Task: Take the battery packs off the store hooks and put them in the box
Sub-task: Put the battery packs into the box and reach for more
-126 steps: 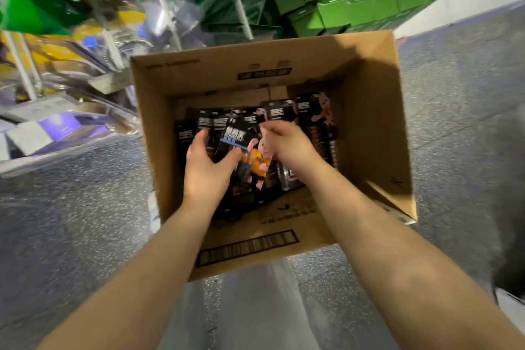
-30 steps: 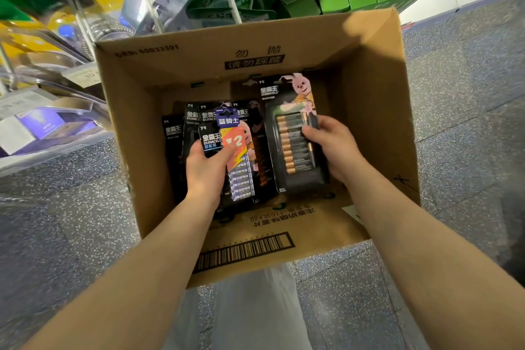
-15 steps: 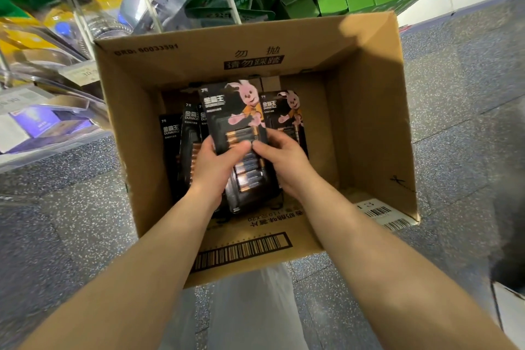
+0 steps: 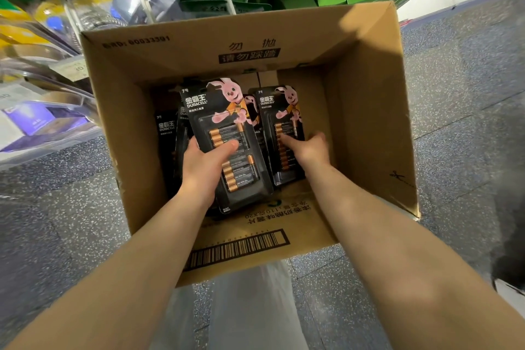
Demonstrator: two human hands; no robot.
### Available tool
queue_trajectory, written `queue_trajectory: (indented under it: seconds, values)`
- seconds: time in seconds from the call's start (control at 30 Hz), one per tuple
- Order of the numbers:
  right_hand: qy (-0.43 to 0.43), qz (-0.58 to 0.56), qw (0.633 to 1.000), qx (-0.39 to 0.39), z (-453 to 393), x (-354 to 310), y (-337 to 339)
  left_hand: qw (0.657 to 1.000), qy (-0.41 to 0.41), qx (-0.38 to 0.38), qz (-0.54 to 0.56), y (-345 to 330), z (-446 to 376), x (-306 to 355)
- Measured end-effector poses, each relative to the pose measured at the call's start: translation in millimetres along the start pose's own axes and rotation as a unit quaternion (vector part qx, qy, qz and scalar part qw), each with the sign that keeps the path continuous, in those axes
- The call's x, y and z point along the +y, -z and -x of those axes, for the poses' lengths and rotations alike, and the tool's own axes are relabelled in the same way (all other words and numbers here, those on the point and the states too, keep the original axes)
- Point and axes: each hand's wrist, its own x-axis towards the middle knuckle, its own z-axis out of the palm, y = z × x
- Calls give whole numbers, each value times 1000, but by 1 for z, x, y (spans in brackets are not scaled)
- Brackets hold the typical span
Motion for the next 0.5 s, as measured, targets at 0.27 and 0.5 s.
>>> queue_trajectory:
  seconds: [0.27,0.5]
  values:
    - [-1,82,996,-28,-18,-5,2,1000,-17,12,-10,5,7,10]
    - [92,17,992,-82,0,-5,20,999,-35,9,-30,11,22,11]
